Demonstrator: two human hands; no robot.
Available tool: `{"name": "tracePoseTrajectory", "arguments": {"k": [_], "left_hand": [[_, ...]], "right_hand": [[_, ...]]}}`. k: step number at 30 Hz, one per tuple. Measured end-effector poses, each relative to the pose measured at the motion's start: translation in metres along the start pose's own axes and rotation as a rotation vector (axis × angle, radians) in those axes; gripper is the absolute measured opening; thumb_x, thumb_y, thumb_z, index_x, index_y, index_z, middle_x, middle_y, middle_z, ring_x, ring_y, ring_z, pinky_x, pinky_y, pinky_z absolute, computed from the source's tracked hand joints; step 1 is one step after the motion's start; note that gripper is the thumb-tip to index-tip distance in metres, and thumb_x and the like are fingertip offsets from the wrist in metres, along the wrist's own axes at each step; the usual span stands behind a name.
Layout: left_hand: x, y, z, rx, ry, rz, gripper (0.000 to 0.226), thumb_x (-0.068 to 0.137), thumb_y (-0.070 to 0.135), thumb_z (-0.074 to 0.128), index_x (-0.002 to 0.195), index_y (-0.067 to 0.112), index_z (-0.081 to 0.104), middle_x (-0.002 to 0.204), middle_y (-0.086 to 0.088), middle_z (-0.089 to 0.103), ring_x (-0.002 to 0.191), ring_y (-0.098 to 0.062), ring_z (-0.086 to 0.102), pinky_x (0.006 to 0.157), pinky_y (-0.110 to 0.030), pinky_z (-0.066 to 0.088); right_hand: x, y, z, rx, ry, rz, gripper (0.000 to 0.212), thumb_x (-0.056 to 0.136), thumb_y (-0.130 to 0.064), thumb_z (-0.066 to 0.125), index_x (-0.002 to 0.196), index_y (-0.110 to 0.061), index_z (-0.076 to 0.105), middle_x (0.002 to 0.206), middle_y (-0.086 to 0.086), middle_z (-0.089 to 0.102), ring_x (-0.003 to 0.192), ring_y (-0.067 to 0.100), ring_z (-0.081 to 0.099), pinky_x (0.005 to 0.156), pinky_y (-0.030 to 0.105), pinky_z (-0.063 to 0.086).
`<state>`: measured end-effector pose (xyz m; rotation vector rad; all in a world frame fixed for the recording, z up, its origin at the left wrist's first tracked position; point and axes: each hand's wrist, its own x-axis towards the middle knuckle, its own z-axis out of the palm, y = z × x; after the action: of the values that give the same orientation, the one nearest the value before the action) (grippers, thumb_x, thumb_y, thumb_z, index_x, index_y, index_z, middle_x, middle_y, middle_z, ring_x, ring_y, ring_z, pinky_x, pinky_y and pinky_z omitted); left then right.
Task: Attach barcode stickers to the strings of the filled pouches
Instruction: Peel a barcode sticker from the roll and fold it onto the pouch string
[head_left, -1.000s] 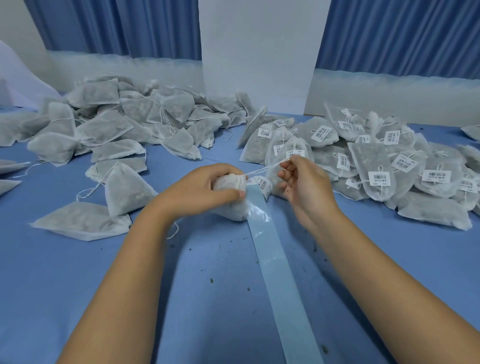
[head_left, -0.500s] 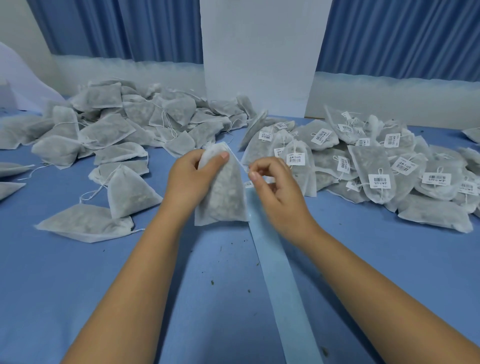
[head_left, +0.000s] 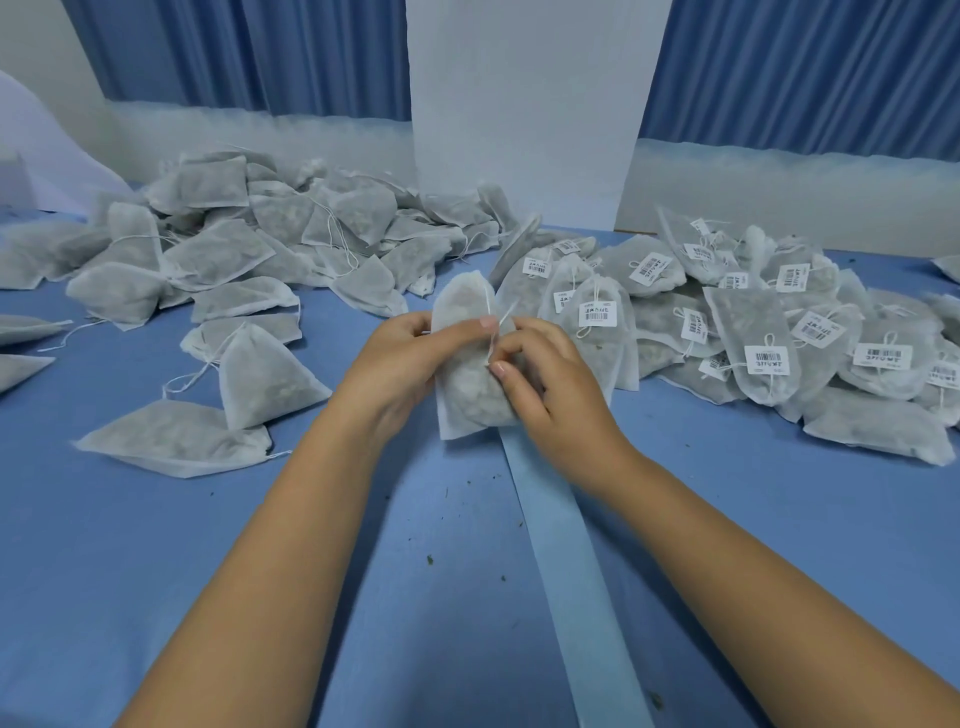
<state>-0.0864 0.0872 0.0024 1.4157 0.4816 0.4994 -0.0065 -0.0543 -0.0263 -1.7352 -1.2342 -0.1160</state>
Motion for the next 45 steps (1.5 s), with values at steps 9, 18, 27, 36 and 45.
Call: {"name": "tracePoseTrajectory", "arguments": {"k": [9,18,27,36,45], "left_hand": [[0.017,-0.010,-0.024,0.013,0.071,-0.134,0.017,0.083,0.008,0.074,0.100,0.006,0.070,0.092,-0.008,0.076,0.083,-0.020,0.072,0.075,-0.032,0.060],[0.022,-0.018,-0.034,-0.204,-0.178,-0.463,0.023,0.074,0.013,0.072,0.096,0.008,0.073,0.089,-0.007,0.076,0.072,-0.018,0.074,0.057,-0.029,0.059],[0.022,-0.022,-0.030,-0.329,-0.213,-0.471,0.044,0.067,0.015,0.074,0.110,0.006,0.070,0.099,-0.009,0.074,0.076,-0.018,0.073,0.061,-0.028,0.059],[0.024,-0.021,-0.030,-0.429,-0.277,-0.434,0.048,0.072,0.015,0.070,0.120,0.007,0.067,0.111,-0.009,0.070,0.093,-0.020,0.070,0.069,-0.026,0.060],[0.025,-0.024,-0.027,-0.355,-0.297,-0.485,0.035,0.071,0.014,0.070,0.105,0.006,0.071,0.094,-0.008,0.075,0.073,-0.017,0.073,0.059,-0.027,0.058]], "right_hand": [[0.007,0.022,-0.009,-0.007,0.124,0.379,0.017,0.087,-0.024,0.069,0.090,-0.024,0.052,0.096,-0.007,0.050,0.073,0.002,0.049,0.071,0.019,0.037],[0.007,0.044,-0.005,-0.006,0.063,0.578,0.037,0.080,-0.035,0.077,0.097,-0.019,0.049,0.084,-0.006,0.057,0.071,0.007,0.055,0.066,0.021,0.043],[0.008,0.044,-0.012,0.135,-0.096,0.621,0.020,0.090,-0.015,0.057,0.071,-0.008,0.059,0.065,0.000,0.049,0.060,0.011,0.041,0.057,0.022,0.035],[0.008,0.054,-0.004,0.339,0.022,0.576,0.022,0.093,-0.001,0.059,0.113,-0.003,0.068,0.091,0.014,0.073,0.075,0.014,0.066,0.076,0.027,0.058],[0.007,0.051,-0.003,0.120,0.105,0.557,0.031,0.096,-0.038,0.055,0.123,-0.025,0.060,0.107,-0.008,0.067,0.096,0.008,0.063,0.087,0.026,0.048]]}}
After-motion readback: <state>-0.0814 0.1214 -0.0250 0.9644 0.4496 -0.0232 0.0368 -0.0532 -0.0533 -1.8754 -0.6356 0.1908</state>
